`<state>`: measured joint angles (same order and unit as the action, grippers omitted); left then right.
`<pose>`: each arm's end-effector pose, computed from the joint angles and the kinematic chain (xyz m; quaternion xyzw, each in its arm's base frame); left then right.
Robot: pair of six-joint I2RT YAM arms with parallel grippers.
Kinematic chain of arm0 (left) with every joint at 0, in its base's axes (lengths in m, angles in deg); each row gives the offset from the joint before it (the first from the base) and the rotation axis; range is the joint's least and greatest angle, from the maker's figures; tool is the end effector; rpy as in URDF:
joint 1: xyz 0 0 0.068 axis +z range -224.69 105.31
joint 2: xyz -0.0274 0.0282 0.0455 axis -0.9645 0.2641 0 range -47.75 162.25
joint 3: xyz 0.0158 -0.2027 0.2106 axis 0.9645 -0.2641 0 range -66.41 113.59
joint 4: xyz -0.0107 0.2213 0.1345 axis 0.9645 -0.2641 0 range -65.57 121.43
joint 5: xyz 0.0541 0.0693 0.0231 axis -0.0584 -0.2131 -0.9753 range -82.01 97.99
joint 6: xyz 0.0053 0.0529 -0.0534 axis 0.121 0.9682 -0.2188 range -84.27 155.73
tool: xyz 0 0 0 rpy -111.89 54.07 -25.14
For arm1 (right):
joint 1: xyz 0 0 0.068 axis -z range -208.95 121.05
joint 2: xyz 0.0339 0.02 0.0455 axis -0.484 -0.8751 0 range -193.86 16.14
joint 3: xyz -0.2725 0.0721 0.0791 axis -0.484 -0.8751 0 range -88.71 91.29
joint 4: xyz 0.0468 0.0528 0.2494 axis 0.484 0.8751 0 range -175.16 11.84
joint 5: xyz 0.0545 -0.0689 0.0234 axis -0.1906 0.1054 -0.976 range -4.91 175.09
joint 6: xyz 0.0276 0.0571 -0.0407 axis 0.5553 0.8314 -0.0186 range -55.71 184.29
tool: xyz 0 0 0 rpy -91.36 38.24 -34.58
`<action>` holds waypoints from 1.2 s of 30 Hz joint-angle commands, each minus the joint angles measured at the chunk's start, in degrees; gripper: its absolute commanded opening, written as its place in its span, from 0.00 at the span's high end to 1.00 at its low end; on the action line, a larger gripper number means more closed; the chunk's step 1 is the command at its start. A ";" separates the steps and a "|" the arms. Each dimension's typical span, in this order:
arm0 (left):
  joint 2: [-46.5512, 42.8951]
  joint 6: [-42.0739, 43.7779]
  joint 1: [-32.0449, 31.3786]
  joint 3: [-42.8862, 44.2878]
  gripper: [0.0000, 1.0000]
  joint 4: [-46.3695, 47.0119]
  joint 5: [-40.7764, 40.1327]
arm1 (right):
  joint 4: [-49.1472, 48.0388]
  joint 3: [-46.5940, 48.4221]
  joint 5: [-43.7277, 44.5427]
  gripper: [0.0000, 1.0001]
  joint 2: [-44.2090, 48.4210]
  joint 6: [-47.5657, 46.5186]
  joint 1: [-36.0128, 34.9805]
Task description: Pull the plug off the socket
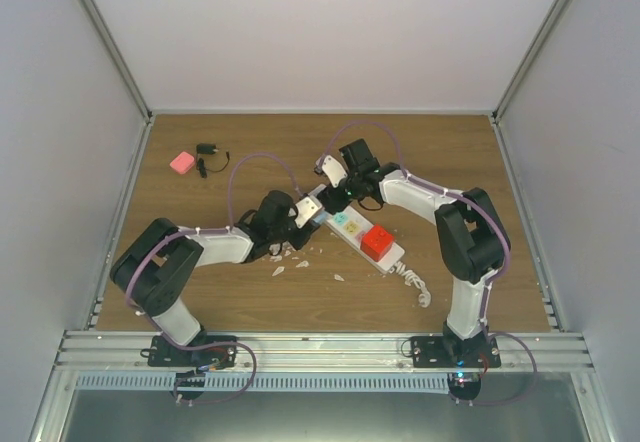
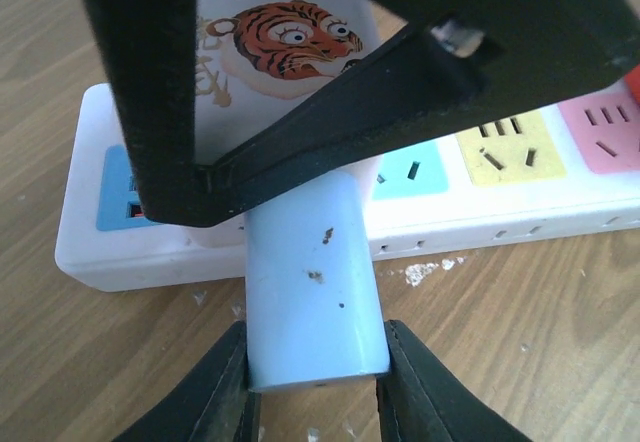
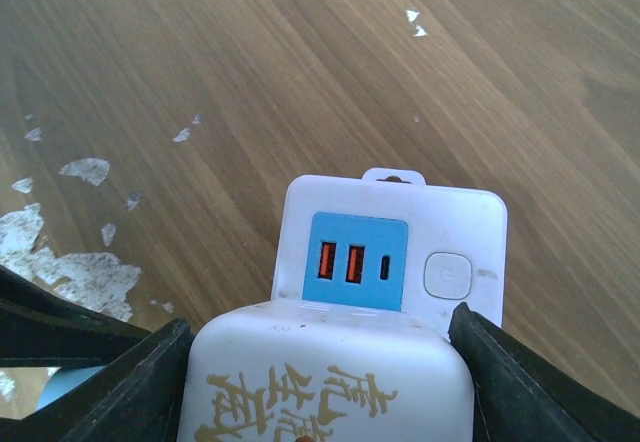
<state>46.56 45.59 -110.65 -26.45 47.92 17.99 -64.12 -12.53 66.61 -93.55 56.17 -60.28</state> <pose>0.2682 -0.2082 0.1512 0.3837 0.8093 -0.1751 0.4089 0.3561 0.2404 0.1882 -0.3633 0.8685 0.2103 0.2637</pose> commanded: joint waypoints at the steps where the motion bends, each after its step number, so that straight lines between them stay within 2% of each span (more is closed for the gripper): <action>1: -4.59 -2.18 -0.60 -3.41 0.73 1.18 2.39 | 5.52 -2.44 3.80 0.62 -1.09 -1.58 2.03; 8: -7.28 -3.83 -0.68 -6.07 0.79 0.81 3.84 | 5.38 -2.99 5.44 0.62 -1.30 -3.80 2.75; 17: -9.76 -5.17 -2.51 -8.71 0.80 -0.13 4.81 | 3.64 -4.95 8.11 0.64 -0.48 -4.58 2.86; 25: -14.68 -5.56 -2.41 -9.25 0.81 -2.96 8.26 | 2.70 -6.12 5.99 0.62 0.42 -4.77 2.85; 31: -19.68 -5.27 1.17 -7.97 0.81 -8.41 15.34 | 2.15 -6.29 3.78 0.51 1.47 -5.47 2.76; 36: -26.91 -3.50 9.13 -6.86 0.80 -15.08 22.73 | 0.87 -6.30 0.21 0.32 2.73 -5.93 2.72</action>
<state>25.29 40.76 -106.48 -35.45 36.73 33.34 -67.00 -16.60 65.28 -91.15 53.22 -59.06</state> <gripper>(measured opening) 0.292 0.650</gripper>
